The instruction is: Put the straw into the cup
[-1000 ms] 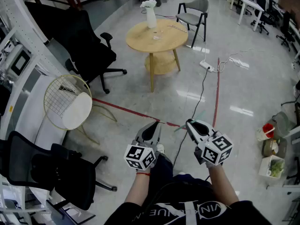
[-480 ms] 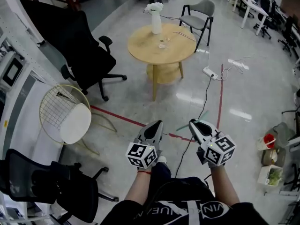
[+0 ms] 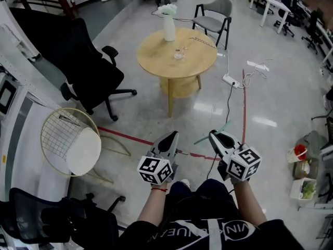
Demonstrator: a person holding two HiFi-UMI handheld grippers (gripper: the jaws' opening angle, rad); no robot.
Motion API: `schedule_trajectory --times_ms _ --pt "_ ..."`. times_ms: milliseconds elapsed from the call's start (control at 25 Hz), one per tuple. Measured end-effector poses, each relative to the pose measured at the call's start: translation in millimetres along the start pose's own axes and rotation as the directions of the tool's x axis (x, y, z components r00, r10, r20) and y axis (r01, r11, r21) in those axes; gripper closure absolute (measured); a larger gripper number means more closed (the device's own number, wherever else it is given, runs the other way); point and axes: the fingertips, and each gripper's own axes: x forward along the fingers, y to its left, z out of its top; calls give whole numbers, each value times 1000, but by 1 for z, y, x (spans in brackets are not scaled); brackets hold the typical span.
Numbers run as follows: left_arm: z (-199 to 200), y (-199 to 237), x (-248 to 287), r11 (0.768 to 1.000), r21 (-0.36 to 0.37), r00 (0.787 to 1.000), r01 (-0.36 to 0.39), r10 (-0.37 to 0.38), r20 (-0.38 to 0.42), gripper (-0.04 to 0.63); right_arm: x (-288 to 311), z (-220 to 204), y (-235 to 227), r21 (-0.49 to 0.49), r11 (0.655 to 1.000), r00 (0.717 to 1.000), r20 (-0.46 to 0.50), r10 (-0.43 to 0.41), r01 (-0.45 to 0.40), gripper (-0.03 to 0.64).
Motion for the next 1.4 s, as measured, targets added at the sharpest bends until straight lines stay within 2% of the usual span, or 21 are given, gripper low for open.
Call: schedule_trajectory --times_ms 320,480,600,760,920,1080,1400 --pt "-1 16 9 1000 -22 1000 17 -18 -3 583 24 10 -8 4 1000 1000 -11 -6 6 588" --pt "2 28 25 999 -46 1000 15 -14 8 583 40 17 -13 -4 1000 1000 -6 19 -19 588" --pt "8 34 43 999 -36 1000 23 -22 4 583 50 19 -22 -21 999 999 -10 42 -42 588" --pt "15 42 75 999 10 999 42 -41 -21 583 71 31 -44 -6 997 997 10 71 -70 588" --pt "24 63 109 999 44 999 25 -23 -43 583 104 51 -69 -21 994 994 17 104 -104 588" --pt "38 81 149 999 49 999 16 -14 -48 583 137 80 -101 -16 993 993 37 116 -115 588" --pt "45 115 224 999 22 997 -24 25 -70 583 196 107 -162 4 985 985 -3 172 -172 588"
